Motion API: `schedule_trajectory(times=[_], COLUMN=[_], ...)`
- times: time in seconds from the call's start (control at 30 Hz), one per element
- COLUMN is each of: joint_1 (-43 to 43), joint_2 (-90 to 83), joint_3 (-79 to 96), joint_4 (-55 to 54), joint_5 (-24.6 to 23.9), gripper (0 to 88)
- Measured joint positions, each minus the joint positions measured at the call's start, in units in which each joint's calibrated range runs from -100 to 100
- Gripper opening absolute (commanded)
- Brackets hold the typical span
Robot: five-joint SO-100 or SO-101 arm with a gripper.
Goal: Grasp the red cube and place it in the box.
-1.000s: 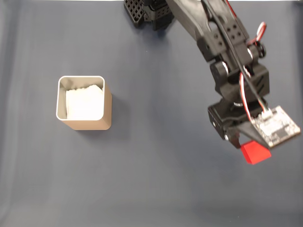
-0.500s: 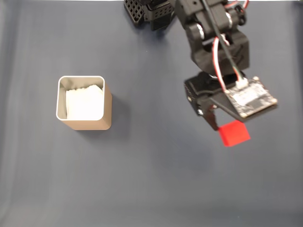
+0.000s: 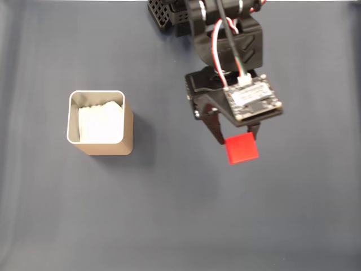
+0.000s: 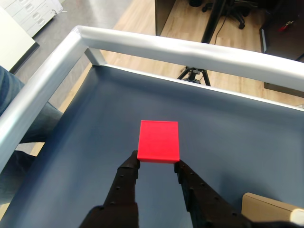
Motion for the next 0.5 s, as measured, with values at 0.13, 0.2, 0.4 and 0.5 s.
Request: schedule_trajectory(times=[0.13,0.2,0.4,0.5], joint_1=[2.2,3.2,6.5,8.6], joint_2=[-1.0,-2.1,-5.3,-7.0], joint_3=[0.4,1.0,2.9,4.4], joint_4=[0.8,1.2,2.3,3.2], joint_5=[0.0,0.1,0.3,0.3], gripper=[2.7,2.7,2.7,2.7])
